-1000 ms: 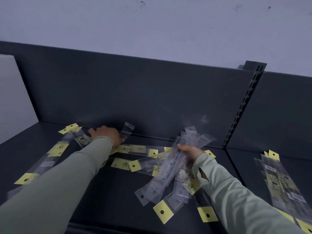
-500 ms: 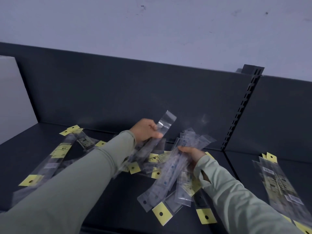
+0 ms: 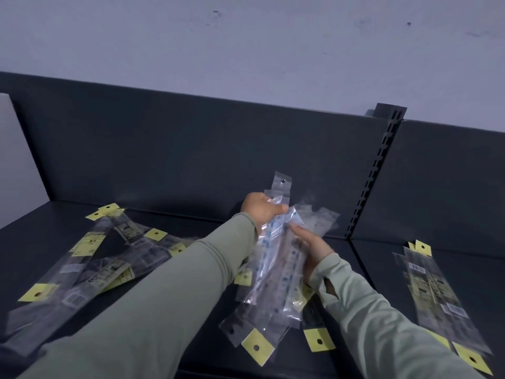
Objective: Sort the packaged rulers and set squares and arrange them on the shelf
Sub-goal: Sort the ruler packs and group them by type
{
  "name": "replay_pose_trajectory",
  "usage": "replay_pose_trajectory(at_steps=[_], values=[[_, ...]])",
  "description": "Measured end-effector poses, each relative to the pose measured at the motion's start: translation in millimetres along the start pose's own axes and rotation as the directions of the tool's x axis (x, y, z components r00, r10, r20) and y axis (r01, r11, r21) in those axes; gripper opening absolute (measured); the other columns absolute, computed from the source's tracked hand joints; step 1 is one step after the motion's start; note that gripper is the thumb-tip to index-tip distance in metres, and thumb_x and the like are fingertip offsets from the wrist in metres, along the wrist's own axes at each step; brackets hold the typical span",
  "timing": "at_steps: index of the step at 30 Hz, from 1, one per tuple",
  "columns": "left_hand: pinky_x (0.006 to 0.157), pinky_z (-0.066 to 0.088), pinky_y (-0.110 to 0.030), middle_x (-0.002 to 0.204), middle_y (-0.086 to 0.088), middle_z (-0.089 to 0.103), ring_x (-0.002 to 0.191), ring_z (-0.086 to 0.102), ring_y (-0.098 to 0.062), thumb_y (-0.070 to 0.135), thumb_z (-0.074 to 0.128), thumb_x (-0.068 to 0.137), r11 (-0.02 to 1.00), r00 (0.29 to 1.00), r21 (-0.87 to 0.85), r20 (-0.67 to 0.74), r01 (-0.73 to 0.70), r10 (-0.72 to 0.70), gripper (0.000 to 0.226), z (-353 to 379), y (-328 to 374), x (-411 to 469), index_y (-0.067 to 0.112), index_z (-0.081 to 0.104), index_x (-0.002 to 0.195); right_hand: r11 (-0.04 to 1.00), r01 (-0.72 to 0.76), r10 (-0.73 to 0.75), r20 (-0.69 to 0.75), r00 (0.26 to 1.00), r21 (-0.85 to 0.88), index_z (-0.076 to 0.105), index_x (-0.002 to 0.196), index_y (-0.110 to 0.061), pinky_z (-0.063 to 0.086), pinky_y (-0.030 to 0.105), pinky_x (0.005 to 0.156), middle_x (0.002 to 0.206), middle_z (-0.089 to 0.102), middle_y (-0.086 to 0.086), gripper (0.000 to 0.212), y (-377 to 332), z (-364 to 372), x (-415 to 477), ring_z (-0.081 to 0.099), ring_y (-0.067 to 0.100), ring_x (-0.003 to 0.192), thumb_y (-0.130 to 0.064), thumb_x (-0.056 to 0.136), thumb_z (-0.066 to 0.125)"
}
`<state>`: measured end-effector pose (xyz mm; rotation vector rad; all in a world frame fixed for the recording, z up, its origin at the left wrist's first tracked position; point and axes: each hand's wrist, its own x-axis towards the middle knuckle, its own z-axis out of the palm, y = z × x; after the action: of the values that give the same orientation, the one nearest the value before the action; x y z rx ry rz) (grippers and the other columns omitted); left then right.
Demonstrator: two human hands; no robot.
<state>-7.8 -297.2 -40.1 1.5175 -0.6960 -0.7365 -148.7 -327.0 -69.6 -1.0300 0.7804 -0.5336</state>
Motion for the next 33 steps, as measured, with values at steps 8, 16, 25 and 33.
replay_pose_trajectory(at_steps=[8,16,25,33], values=[[0.071,0.049,-0.032,0.081,-0.010,0.056,0.070,0.053,-0.020,0.033,0.054,0.097,0.997,0.987,0.068,0.154,0.041,-0.051,0.028,-2.1,9.4,-16.2,0.007,0.056,0.087,0.998,0.028,-0.036,-0.155,0.987,-0.054,0.065,0.105,0.003,0.057,0.038,0.065,0.092,0.071,0.021,0.043,1.4,3.4,-8.0,0.067,0.031,0.068,-0.005,0.066,0.082],[0.089,0.055,-0.041,0.107,-0.006,0.069,0.099,0.067,-0.025,0.021,0.081,0.076,0.913,0.829,0.384,0.458,0.140,-0.320,0.034,-30.8,-0.2,-54.8,0.017,0.061,0.103,0.995,0.070,-0.049,-0.255,0.966,0.074,0.065,0.105,0.001,0.056,0.051,0.080,0.094,0.071,0.021,0.047,-5.3,6.9,0.3,0.069,0.035,0.076,-0.007,0.062,0.082],[0.099,0.049,-0.045,0.117,-0.007,0.064,0.111,0.062,-0.026,0.000,0.078,0.075,0.960,0.918,0.279,0.369,0.041,-0.147,0.048,-31.6,-15.5,-56.2,0.013,0.052,0.114,0.999,0.001,0.002,-0.058,0.998,0.044,0.067,0.111,-0.003,0.052,0.050,0.090,0.105,0.071,0.019,0.082,-0.7,23.9,1.5,0.067,0.037,0.098,-0.036,0.040,0.091],[0.096,0.051,-0.040,0.122,-0.001,0.062,0.108,0.063,-0.019,0.045,0.084,0.060,0.940,0.931,0.341,0.352,-0.026,-0.102,0.083,-51.7,-8.3,-60.3,0.017,0.046,0.129,0.997,0.056,-0.050,-0.122,0.991,0.048,0.066,0.110,-0.001,0.057,0.046,0.079,0.100,0.071,0.019,0.047,-2.6,36.6,-4.1,0.069,0.035,0.085,-0.015,0.069,0.081]])
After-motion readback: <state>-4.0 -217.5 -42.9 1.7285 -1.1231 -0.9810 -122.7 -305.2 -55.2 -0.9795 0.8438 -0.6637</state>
